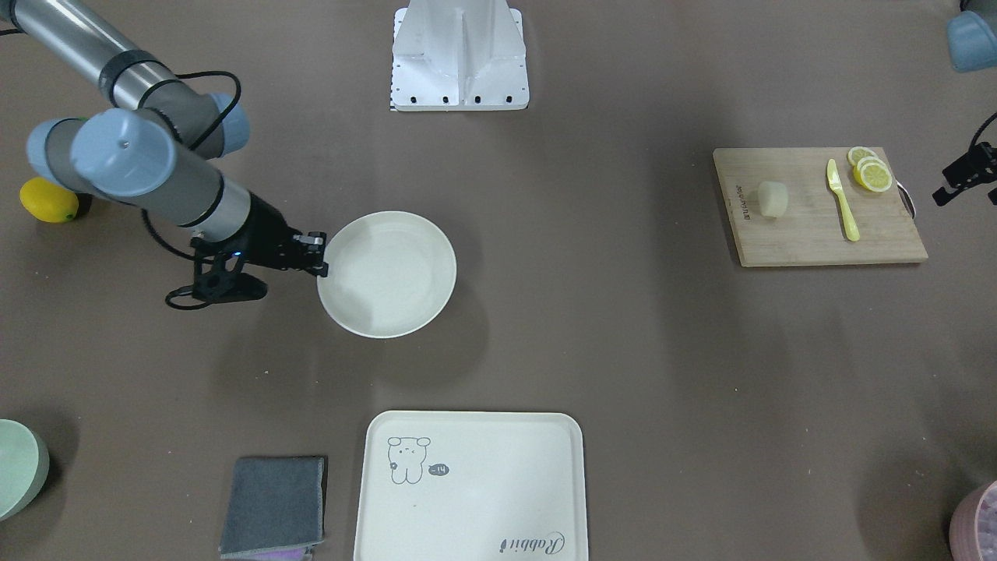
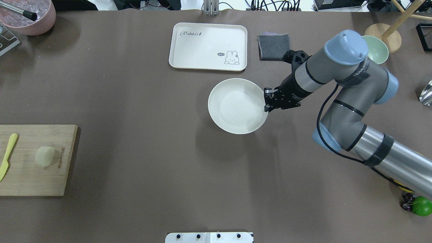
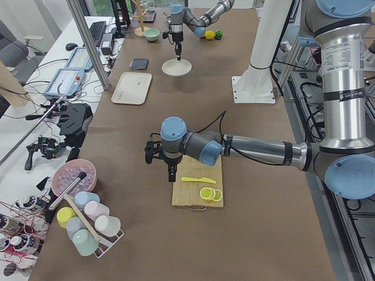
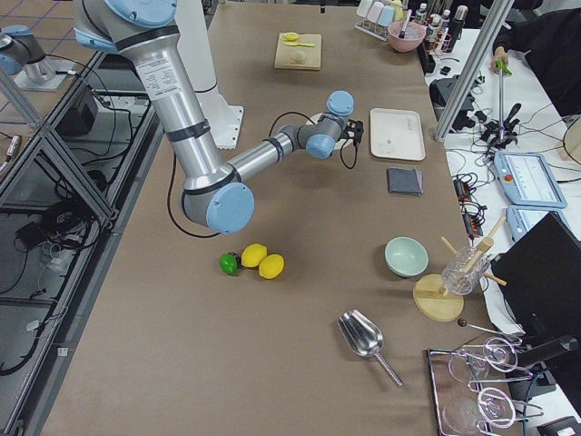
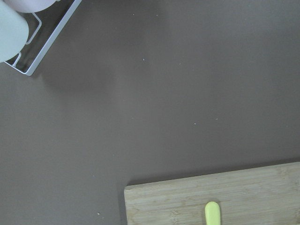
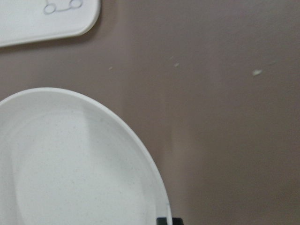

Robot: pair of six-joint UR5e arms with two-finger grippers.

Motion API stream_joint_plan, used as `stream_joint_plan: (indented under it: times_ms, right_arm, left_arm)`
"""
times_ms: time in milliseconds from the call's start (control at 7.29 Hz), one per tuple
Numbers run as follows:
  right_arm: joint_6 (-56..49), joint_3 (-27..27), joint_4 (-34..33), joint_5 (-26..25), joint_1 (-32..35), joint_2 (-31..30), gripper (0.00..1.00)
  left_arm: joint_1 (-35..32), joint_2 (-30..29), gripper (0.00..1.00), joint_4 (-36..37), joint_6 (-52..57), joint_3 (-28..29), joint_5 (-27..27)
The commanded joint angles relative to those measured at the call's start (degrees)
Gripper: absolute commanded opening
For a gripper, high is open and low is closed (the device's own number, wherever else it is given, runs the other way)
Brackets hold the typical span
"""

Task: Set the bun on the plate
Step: 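Lift and carry the white plate toward the table center with the right gripper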

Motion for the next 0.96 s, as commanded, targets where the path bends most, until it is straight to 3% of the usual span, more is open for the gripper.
stream_joint_plan:
  times_ms: [0,137,274,823]
  right_arm:
    - [4.03,0.46,-0.16,-6.27,-6.10,2.81,0.00]
    - [4.12,0.46,-0.25,-6.45,-6.72,2.90,0.00]
    - [4.21,0.29,-0.42,-7.67,-7.94,2.91,0.00]
    - [4.64,-2.60,-0.60,-12.69,-11.38,5.17,0.00]
  left_arm:
    - [8.14,3.80,0.98,-7.63,-7.70,-2.04,1.82]
    - [11.48,3.89,0.98,-7.99,-9.01,-2.04,5.49]
    - [15.17,4.15,0.97,-12.17,-17.12,-1.69,7.61]
    - [25.13,4.25,0.97,-18.63,-28.80,-1.95,9.12]
